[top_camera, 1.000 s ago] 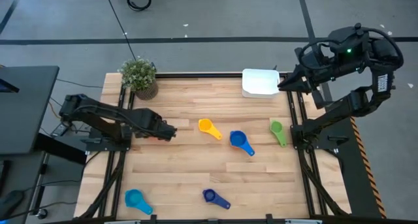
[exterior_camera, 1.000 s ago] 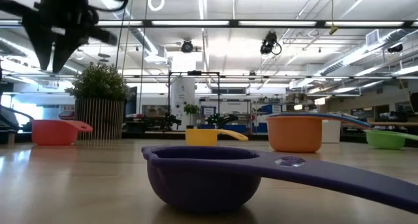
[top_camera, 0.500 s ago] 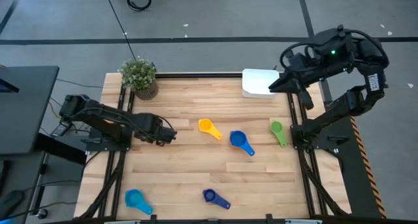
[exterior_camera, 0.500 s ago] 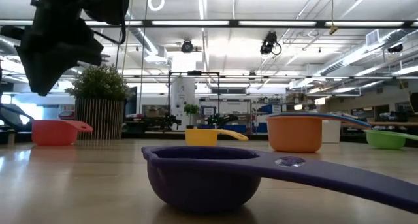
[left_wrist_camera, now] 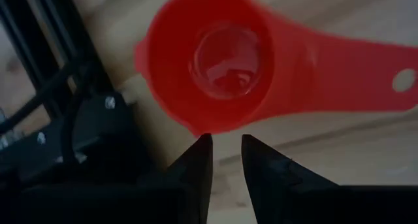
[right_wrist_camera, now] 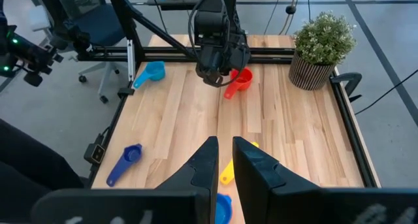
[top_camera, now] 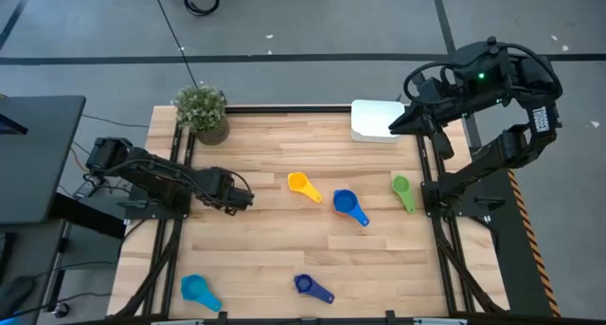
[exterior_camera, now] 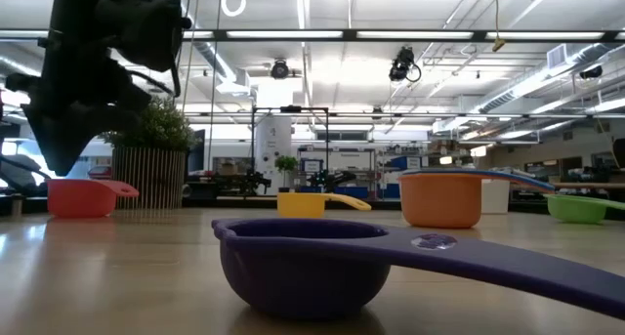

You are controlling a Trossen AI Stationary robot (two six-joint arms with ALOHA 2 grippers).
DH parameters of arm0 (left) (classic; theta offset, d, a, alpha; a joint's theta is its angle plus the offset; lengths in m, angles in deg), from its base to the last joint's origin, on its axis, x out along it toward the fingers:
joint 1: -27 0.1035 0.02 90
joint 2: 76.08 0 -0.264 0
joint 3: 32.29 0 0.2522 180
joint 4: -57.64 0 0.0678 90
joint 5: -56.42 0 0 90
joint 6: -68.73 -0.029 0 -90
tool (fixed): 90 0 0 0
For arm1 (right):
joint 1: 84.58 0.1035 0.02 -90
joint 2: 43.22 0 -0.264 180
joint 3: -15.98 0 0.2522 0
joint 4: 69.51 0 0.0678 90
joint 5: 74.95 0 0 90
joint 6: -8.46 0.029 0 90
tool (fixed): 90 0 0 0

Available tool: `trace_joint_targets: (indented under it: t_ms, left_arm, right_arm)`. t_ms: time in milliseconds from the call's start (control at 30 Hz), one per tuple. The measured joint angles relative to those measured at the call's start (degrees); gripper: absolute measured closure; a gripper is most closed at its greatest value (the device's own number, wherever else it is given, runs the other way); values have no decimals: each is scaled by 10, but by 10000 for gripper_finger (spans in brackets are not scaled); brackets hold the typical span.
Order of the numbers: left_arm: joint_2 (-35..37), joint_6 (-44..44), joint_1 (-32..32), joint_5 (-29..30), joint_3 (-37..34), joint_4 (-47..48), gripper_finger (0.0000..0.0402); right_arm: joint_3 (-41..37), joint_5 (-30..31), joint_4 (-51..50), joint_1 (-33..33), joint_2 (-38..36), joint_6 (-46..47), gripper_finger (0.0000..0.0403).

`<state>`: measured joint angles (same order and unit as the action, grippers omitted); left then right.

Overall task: Nest measuring cups in basket
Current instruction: Stack the red measuring cup on top of the blue measuring cup

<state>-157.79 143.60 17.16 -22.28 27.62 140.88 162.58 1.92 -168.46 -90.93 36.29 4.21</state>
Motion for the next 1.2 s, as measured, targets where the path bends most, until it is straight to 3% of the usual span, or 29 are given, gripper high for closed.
trace_joint_targets:
  t_ms: [500, 767, 1200]
  left_arm:
    - [-2, -140, 1, 33, -1, -9, 313]
    - [-21, -142, 1, -6, -35, -39, 313]
    - [-24, -163, 4, 11, -39, -43, 313]
  right_arm:
    - [0, 0, 22, 0, 0, 0, 351]
    - [0, 0, 31, 0, 0, 0, 351]
    - [0, 0, 40, 0, 0, 0, 351]
